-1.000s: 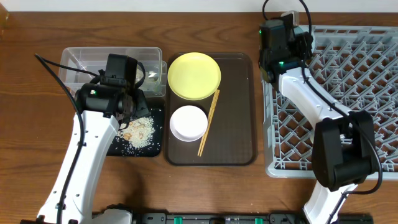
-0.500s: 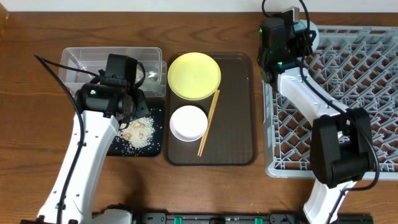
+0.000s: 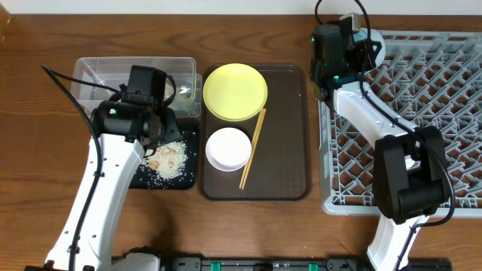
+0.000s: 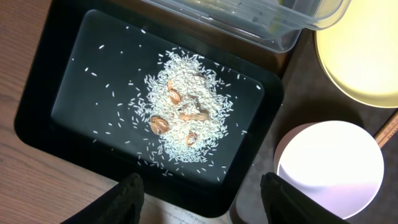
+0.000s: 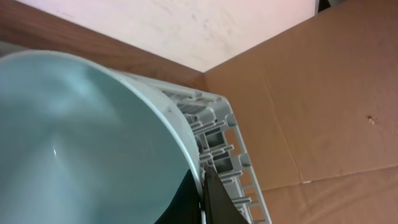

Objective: Sort waste into correct bins and load items into the dishwasher rack

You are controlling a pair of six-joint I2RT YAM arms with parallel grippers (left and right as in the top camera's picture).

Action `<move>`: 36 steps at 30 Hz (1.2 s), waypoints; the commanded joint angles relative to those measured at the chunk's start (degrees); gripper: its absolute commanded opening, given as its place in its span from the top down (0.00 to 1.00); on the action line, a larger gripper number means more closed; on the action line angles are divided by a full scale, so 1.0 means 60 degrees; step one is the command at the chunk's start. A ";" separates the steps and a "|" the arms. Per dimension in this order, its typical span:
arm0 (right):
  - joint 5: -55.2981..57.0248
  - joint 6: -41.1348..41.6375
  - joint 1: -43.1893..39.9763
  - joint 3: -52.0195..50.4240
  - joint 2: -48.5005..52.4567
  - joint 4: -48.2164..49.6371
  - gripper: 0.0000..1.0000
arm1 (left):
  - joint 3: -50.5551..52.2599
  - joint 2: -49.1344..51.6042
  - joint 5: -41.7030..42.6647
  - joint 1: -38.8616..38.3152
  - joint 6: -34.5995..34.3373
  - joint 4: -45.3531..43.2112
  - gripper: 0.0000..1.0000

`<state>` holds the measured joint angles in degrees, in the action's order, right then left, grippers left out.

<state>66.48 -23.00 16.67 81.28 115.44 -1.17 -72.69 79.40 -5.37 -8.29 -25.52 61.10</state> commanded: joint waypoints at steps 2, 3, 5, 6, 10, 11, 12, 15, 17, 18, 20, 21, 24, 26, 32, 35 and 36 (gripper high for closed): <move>0.0095 0.1351 0.0433 0.0000 0.0157 -0.0925 0.99 | -0.0084 -0.0069 -0.0189 0.0051 -0.0047 0.0022 0.37; 0.0087 0.1730 0.0503 0.0000 0.0157 -0.1249 0.99 | -0.0084 -0.0069 -0.0189 0.0051 -0.0047 0.0025 0.37; 0.0087 0.2324 0.0637 0.0000 0.0153 -0.1803 0.99 | -0.0084 -0.0069 -0.0189 0.0051 -0.0047 0.0025 0.37; 0.0087 0.2630 0.0721 0.0000 0.0153 -0.2098 0.97 | -0.0084 -0.0069 -0.0189 0.0051 -0.0047 0.0022 0.37; -0.0321 0.3311 0.1013 0.0000 0.0098 -0.3111 0.88 | -0.0084 -0.0069 -0.0189 0.0051 -0.0047 0.0022 0.37; -0.0459 0.3512 0.1056 0.0000 0.0062 -0.3351 0.88 | -0.0084 -0.0069 -0.0189 0.0051 -0.0047 0.0022 0.37; -0.0648 0.3774 0.1078 0.0000 0.0000 -0.3603 0.87 | -0.0084 -0.0069 -0.0189 0.0051 -0.0047 0.0025 0.37; -0.1734 0.4674 0.1086 0.0000 -0.0299 -0.4411 0.77 | -0.0084 -0.0069 -0.0189 0.0051 -0.0047 0.0025 0.36; -0.3126 0.4900 0.1075 0.0000 -0.0641 -0.4834 0.67 | -0.0084 -0.0069 -0.0189 0.0051 -0.0044 0.0033 0.31; -0.3708 0.4900 0.1075 0.0000 -0.0827 -0.4965 0.64 | -0.0084 -0.0069 -0.0189 0.0051 -0.0033 0.0033 0.31; -0.4692 0.4896 0.1078 0.0000 -0.1300 -0.5169 0.59 | -0.0084 -0.0069 -0.0193 0.0051 -0.0011 0.0058 0.30; -0.5074 0.4900 0.1107 0.0000 -0.1559 -0.5227 0.57 | -0.0084 -0.0069 -0.0193 0.0051 -0.0011 0.0073 0.30; -0.6054 0.4900 0.1184 0.0000 -0.2415 -0.5370 0.47 | -0.0084 -0.0069 -0.0335 0.0051 -0.0011 0.0255 0.29; -0.6776 0.4900 0.1228 0.0000 -0.2834 -0.5482 0.44 | -0.0084 -0.0069 -0.0634 0.0051 -0.0011 0.0393 0.29; -1.1690 0.4900 0.1435 -0.0004 -0.3446 -0.6043 0.45 | -0.0084 -0.0084 -0.1545 0.0273 -0.0058 0.0747 0.29; -1.3322 0.4918 0.1727 -0.0018 -0.3195 -0.6298 0.47 | -0.0084 -0.0084 -0.1545 0.0656 -0.0219 0.0787 0.29; -1.3635 0.5049 0.1898 -0.0026 -0.3031 -0.6400 0.47 | -0.0084 -0.0084 -0.1537 0.0801 -0.0331 0.0787 0.28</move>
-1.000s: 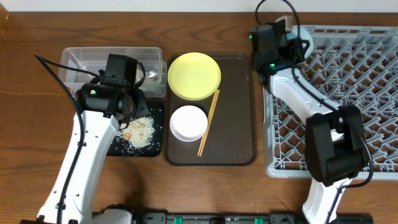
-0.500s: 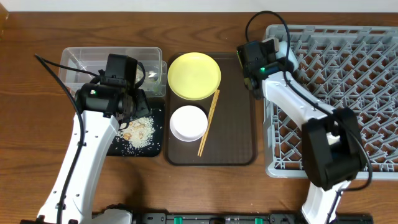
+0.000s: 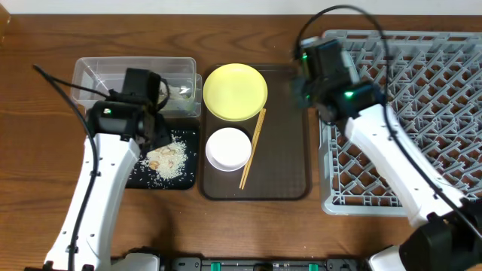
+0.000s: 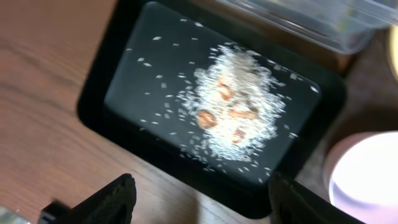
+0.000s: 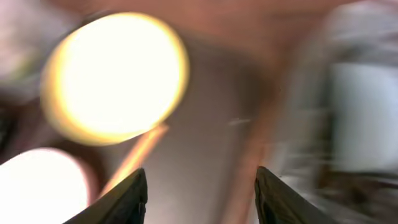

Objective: Sort waste into correct bins and load items into the dishwasher rack

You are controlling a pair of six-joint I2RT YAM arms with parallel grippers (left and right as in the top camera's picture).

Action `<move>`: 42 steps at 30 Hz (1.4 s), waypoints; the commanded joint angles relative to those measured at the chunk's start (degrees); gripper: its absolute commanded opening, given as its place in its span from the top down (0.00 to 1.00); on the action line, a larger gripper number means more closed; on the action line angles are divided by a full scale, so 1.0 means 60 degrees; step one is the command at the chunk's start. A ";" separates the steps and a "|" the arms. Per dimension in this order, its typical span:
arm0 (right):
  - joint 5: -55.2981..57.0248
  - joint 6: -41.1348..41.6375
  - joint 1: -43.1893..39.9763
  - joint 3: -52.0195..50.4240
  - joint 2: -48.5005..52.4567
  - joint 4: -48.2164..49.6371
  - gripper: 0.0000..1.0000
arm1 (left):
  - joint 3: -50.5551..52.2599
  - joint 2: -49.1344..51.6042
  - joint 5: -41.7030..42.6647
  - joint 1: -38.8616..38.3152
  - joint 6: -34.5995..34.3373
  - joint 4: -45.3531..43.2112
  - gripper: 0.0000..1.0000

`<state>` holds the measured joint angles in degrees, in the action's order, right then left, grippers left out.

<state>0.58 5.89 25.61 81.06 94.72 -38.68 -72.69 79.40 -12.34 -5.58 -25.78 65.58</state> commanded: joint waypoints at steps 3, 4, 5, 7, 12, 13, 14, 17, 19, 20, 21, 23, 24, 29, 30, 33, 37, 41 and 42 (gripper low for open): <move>-0.2714 0.0579 0.0841 -0.0036 0.0889 -0.0248 0.47 | -0.0084 -0.0084 -0.0299 0.0685 -0.0441 0.0025 0.25; -0.2721 0.0594 0.0980 -0.0036 0.1064 -0.0255 0.47 | -0.0084 -0.0084 -0.0273 0.0747 -0.0441 0.0025 0.25; -0.2718 0.0641 0.1133 -0.0036 0.1257 -0.0262 0.47 | -0.0084 -0.0084 -0.0273 0.0790 -0.0441 0.0025 0.25; -0.2710 0.0823 0.1453 -0.0036 0.1679 -0.0266 0.48 | -0.0084 -0.0080 -0.0277 0.0823 -0.0437 0.0025 0.25; -0.2368 0.1559 0.2055 -0.0036 0.2765 -0.0240 0.57 | -0.0084 -0.0080 -0.0273 0.0820 -0.0437 0.0058 0.25; -0.2171 0.1752 0.2127 -0.0036 0.2980 -0.0248 0.59 | -0.0084 -0.0080 -0.0273 0.0820 -0.0437 0.0058 0.25; -0.1989 0.1931 0.2182 -0.0036 0.3173 -0.0244 0.60 | -0.0084 -0.0080 -0.0273 0.0820 -0.0437 0.0058 0.25; -0.1563 0.2350 0.2240 -0.0036 0.3519 -0.0237 0.74 | -0.0084 -0.0080 -0.0273 0.0820 -0.0437 0.0062 0.25; -0.1344 0.2481 0.2237 -0.0036 0.3588 -0.0153 0.80 | -0.0084 -0.0080 -0.0273 0.0820 -0.0437 0.0062 0.25; -0.1202 0.2481 0.2218 -0.0036 0.3588 -0.0098 0.85 | -0.0084 -0.0080 -0.0273 0.0820 -0.0437 0.0062 0.25; -0.1042 0.2481 0.2204 -0.0022 0.3544 -0.0073 0.90 | -0.0084 -0.0080 -0.0273 0.0820 -0.0437 0.0062 0.25; -0.0659 0.2481 0.2131 0.0062 0.3424 -0.0062 0.99 | -0.0084 -0.0080 -0.0270 0.0820 -0.0437 0.0062 0.25; -0.0546 0.2477 0.2065 0.0124 0.3322 -0.0069 0.99 | -0.0084 -0.0080 -0.0270 0.0820 -0.0437 0.0062 0.25; -0.0102 0.2433 0.1377 0.0390 0.2178 -0.0127 0.99 | -0.0084 -0.0080 -0.0193 0.0820 -0.0433 0.0062 0.25; -0.0011 0.2342 0.1166 0.0408 0.1876 -0.0127 0.99 | -0.0084 -0.0080 -0.0117 0.0820 -0.0433 0.0062 0.25; 0.0565 0.1912 0.0346 0.0419 0.0801 -0.0095 0.99 | -0.0084 -0.0080 -0.0029 0.0820 -0.0433 0.0055 0.25; 0.2095 0.0812 -0.0688 0.0419 -0.0353 -0.0011 0.99 | -0.0084 -0.0080 -0.0025 0.0820 -0.0433 0.0004 0.24; 0.3636 -0.0641 -0.1552 0.0419 -0.0903 0.0382 0.99 | -0.0084 -0.0080 -0.0025 0.0820 -0.0437 -0.0047 0.25; 0.4105 -0.0962 -0.1770 0.0419 -0.0914 0.0608 0.99 | -0.0084 -0.0080 -0.0025 0.0820 -0.0437 -0.0055 0.24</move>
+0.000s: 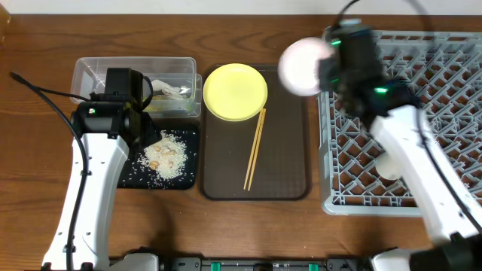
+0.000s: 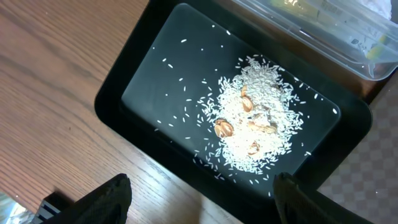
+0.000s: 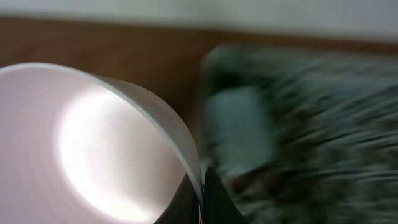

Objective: Sort waste into correct bins and load items into the dishwasher rack
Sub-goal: 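Reach the right gripper to the white bowl and grasp its rim, then carry the white bowl right and set it into the dish rack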

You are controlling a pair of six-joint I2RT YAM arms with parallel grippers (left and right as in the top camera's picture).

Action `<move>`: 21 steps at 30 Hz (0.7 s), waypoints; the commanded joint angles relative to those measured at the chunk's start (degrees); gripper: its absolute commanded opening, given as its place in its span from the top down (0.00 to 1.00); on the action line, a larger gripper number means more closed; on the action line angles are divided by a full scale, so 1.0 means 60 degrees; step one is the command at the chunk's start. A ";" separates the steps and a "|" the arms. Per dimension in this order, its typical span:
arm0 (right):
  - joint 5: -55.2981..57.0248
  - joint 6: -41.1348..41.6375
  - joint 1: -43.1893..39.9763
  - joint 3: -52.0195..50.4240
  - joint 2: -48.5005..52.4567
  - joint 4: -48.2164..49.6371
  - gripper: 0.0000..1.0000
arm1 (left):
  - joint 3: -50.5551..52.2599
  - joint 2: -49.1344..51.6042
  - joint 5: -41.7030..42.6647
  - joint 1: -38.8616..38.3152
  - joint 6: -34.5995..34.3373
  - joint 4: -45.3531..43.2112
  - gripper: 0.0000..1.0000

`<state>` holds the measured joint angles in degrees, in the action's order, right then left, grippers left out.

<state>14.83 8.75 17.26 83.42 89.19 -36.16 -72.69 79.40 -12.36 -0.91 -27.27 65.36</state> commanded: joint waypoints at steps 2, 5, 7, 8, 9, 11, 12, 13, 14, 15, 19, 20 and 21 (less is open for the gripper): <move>0.2761 -0.1996 -0.0816 0.0022 0.0055 0.0645 0.99 | -0.0084 -0.0080 -0.0022 0.0040 -0.0186 -0.0040 0.24; 0.4892 -0.2685 -0.1450 0.0022 0.0350 0.1439 0.99 | -0.0084 -0.0080 -0.0022 0.0040 -0.0189 -0.0058 0.24; 0.5967 -0.3282 -0.1767 0.0022 0.0652 0.2091 0.99 | -0.0084 -0.0080 -0.0018 0.0040 -0.0189 -0.0062 0.25; 0.6328 -0.3617 -0.1891 0.0022 0.0841 0.2459 0.99 | -0.0084 -0.0080 -0.0022 0.0040 -0.0189 -0.0080 0.24; 0.6634 -0.3905 -0.2000 0.0022 0.1035 0.2820 0.99 | -0.0084 -0.0080 -0.0022 0.0040 -0.0189 -0.0084 0.24; 0.7133 -0.4229 -0.2153 0.0022 0.1388 0.3435 0.99 | -0.0084 -0.0080 -0.0022 0.0040 -0.0189 -0.0080 0.24; 0.7420 -0.4353 -0.2218 0.0022 0.1596 0.3774 0.99 | -0.0084 -0.0080 -0.0022 0.0040 -0.0189 -0.0080 0.25; 0.7734 -0.4499 -0.2273 0.0022 0.1851 0.4113 0.99 | -0.0084 -0.0080 -0.0022 0.0040 -0.0189 -0.0080 0.24; 0.7992 -0.4561 -0.2295 0.0022 0.1993 0.4277 0.99 | -0.0084 -0.0080 -0.0018 0.0040 -0.0189 -0.0084 0.24; 0.8477 -0.4619 -0.2313 0.0022 0.2229 0.4528 0.99 | -0.0084 -0.0080 -0.0018 0.0040 -0.0189 -0.0084 0.25; 0.9650 -0.5060 -0.2346 0.0022 0.3115 0.5584 0.99 | -0.0084 -0.0080 -0.0018 0.0040 -0.0189 -0.0080 0.24; 0.9766 -0.5115 -0.2346 0.0022 0.3297 0.5716 0.99 | -0.0084 -0.0080 -0.0018 0.0040 -0.0189 -0.0080 0.24; 0.9894 -0.5115 -0.2346 0.0022 0.3490 0.5814 0.99 | -0.0084 -0.0080 -0.0022 0.0040 -0.0189 -0.0080 0.25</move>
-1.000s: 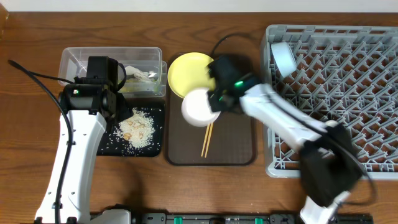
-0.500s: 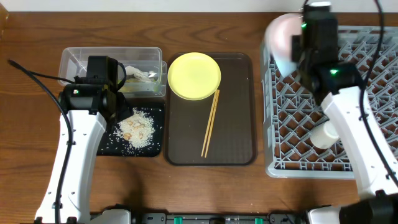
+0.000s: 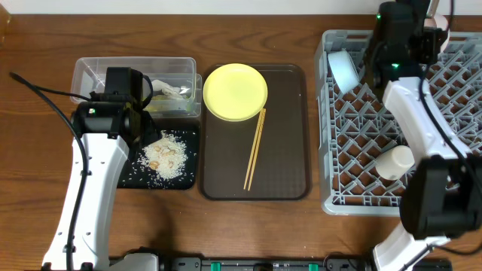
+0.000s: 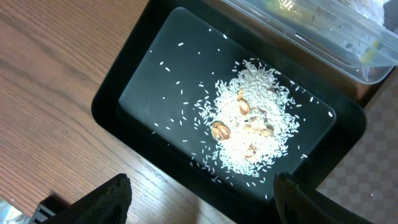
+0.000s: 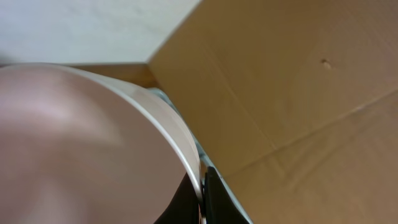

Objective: Sort waste into correct bins and load items into the dishwasher rack
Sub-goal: 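Carry the white bowl right and set it into the dish rack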

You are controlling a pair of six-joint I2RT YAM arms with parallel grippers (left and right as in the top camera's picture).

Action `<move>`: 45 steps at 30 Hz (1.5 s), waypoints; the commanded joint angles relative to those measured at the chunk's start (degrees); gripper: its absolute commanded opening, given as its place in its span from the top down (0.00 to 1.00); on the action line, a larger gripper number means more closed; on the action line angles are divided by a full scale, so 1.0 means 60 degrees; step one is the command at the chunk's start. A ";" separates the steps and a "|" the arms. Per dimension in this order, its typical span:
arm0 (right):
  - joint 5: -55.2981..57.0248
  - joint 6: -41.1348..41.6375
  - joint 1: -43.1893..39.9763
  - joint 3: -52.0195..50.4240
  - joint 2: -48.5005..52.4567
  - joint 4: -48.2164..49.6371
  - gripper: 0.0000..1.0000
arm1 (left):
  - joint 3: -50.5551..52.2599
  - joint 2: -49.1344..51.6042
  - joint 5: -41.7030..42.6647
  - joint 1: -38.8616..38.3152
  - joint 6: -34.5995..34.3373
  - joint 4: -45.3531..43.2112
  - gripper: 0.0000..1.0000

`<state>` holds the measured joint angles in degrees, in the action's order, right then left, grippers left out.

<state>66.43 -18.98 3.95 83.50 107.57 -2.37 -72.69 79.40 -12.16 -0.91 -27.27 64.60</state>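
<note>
A white bowl stands on edge in the far left corner of the grey dishwasher rack. My right gripper is shut on it, and the right wrist view shows its rim pinched between the fingers. On the brown tray lie a yellow plate and chopsticks. My left gripper hangs open above the black tray of rice and scraps, holding nothing.
A clear plastic bin with wrappers sits behind the black tray. A white cup lies in the rack's near part. Brown cardboard stands behind the rack. Bare wooden table surrounds everything.
The right gripper held the white bowl in the air by the rack's far left edge. Now the bowl stands on edge inside that corner, still gripped. The left arm has not moved.
The right gripper was shut on a pale dish at the rack's far left while the white bowl sat on the brown tray. Then it was open over the tray. Then it held the white bowl aloft, and now holds it in the rack. The left gripper stayed open.
</note>
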 commanded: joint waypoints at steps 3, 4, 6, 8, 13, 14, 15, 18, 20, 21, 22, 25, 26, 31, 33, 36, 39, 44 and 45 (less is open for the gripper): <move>0.1457 -0.0492 -0.0138 0.0007 0.0878 0.0379 0.99 | -0.0084 -0.0080 -0.0051 0.0040 -0.0186 0.0047 0.25; 0.1457 -0.0488 -0.0138 0.0007 0.1013 0.0404 0.99 | -0.0084 -0.0080 -0.0051 0.0040 -0.0186 0.0047 0.24; 0.1359 -0.0488 -0.0091 0.0007 0.1246 0.0401 0.99 | -0.0084 -0.0080 -0.0051 0.0040 -0.0186 0.0047 0.24; 0.1351 -0.0488 -0.0018 0.0007 0.1432 0.0393 0.99 | -0.0084 -0.0080 -0.0051 0.0040 -0.0186 0.0044 0.24; 0.1016 -0.0444 0.0219 0.0004 0.1741 0.0255 0.99 | -0.0084 -0.0080 -0.0051 0.0040 -0.0186 0.0040 0.24; 0.0845 -0.0339 0.0266 0.0004 0.1770 0.0149 0.99 | -0.0084 -0.0080 -0.0051 0.0040 -0.0186 0.0044 0.24; 0.0667 -0.0215 0.0313 0.0004 0.1781 -0.0015 0.99 | -0.0084 -0.0080 -0.0051 0.0040 -0.0186 0.0044 0.24; -0.0007 0.0331 0.0484 0.0004 0.1781 -0.0554 0.99 | -0.0084 -0.0080 -0.0051 0.0040 -0.0189 0.0040 0.24; -0.0495 0.0656 0.0594 0.0004 0.1781 -0.0929 0.99 | -0.0084 -0.0080 -0.0051 0.0040 -0.0189 0.0040 0.24; -0.0758 0.0867 0.0656 0.0004 0.1781 -0.1162 0.99 | -0.0084 -0.0080 -0.0051 0.0040 -0.0186 0.0040 0.24; -0.0951 0.1064 0.0699 0.0004 0.1781 -0.1362 0.99 | -0.0084 -0.0080 -0.0051 0.0040 -0.0189 0.0044 0.24; -0.1410 0.1745 0.0860 0.0004 0.1781 -0.2029 0.99 | -0.0084 -0.0080 -0.0051 0.0040 -0.0186 0.0044 0.24; -0.1453 0.2095 0.0918 0.0004 0.1781 -0.2269 0.99 | -0.0084 -0.0080 -0.0051 0.0040 -0.0186 0.0044 0.24; -0.2084 0.3676 0.1093 0.0004 0.1596 -0.3574 0.99 | -0.0084 -0.0080 -0.0051 0.0040 -0.0186 0.0044 0.24; -0.2608 0.4127 0.1118 0.0004 0.1366 -0.4054 0.98 | -0.0084 -0.0080 -0.0051 0.0040 -0.0186 0.0047 0.24; -0.4033 0.4375 0.1122 0.0004 0.0758 -0.4747 0.78 | -0.0084 -0.0080 -0.0051 0.0040 -0.0189 0.0047 0.24; -0.5293 0.4371 0.1169 0.0004 -0.0102 -0.5173 0.47 | -0.0084 -0.0080 -0.0051 0.0040 -0.0186 0.0047 0.23; -0.7675 0.4371 0.1457 0.0004 -0.1636 -0.5202 0.32 | -0.0084 -0.0080 -0.0051 0.0040 -0.0186 0.0047 0.23; -0.8313 0.4371 0.1559 0.0004 -0.1876 -0.5147 0.32 | -0.0084 -0.0080 -0.0051 0.0040 -0.0189 0.0047 0.23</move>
<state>30.13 5.87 11.49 83.18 101.60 -33.56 -72.69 79.40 -12.19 -0.91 -27.29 64.60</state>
